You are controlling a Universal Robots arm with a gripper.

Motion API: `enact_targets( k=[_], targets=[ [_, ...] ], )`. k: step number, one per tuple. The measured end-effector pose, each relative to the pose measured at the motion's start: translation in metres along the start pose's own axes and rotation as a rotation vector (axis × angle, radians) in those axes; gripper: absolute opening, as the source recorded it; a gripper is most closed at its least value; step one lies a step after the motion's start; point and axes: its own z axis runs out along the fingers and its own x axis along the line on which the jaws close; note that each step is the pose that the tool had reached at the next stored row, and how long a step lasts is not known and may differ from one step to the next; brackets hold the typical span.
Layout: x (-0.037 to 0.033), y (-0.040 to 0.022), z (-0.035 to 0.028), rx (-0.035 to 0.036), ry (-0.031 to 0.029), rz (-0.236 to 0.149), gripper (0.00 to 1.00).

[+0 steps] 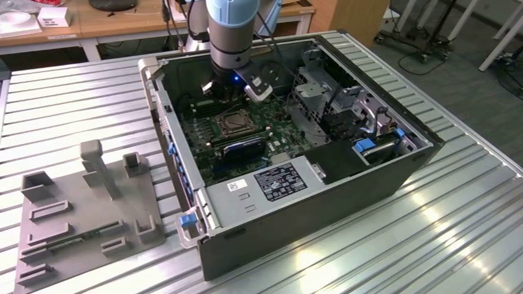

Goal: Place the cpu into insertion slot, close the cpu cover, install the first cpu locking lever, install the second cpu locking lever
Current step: 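Install the first cpu locking lever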

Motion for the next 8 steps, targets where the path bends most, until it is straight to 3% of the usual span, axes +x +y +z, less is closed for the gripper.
enact_targets(
  k=[8],
  targets=[
    [0.0,-0.0006,0.0017,0.0005,0.0,0.0,0.11]
  ],
)
